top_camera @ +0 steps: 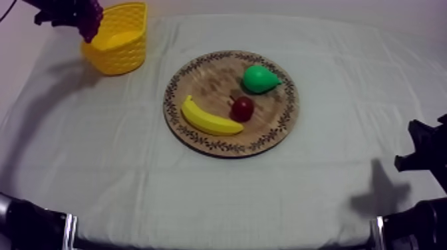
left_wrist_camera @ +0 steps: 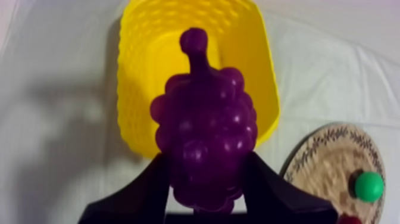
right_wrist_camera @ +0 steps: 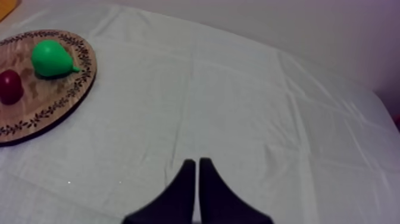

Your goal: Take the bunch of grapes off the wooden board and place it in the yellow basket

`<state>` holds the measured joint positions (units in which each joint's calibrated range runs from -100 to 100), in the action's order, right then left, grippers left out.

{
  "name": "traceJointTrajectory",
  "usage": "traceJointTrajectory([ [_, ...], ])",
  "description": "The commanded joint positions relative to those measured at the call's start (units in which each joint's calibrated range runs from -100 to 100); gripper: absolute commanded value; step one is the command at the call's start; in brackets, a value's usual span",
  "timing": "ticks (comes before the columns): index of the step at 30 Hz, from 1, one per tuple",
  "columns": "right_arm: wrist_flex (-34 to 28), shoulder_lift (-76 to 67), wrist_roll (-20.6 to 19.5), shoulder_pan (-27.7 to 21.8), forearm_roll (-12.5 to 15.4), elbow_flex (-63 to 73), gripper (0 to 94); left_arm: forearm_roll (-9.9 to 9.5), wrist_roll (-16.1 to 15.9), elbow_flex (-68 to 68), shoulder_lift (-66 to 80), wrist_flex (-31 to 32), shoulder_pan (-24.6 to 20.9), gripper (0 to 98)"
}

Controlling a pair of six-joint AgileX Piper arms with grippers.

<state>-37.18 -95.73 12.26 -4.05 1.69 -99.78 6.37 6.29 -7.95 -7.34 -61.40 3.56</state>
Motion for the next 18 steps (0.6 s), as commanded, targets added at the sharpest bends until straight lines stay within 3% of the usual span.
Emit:
traceJointTrajectory([
  [1, 0.0, 0.0, 0.0, 0.0, 0.0, 0.0, 0.5, -0.13, 0.0, 6.4, -4.0, -0.8, -0.1, 33.4],
  [10, 0.0, 0.0, 0.0, 0.0, 0.0, 0.0, 0.5, -0.36, 0.0, 20.2, -18.6, -2.2, 0.1, 33.9],
  [18, 0.0, 0.0, 0.0, 0.0, 0.0, 0.0, 0.5, -0.36, 0.3, 24.6, -25.3, -1.9, 0.3, 34.8],
])
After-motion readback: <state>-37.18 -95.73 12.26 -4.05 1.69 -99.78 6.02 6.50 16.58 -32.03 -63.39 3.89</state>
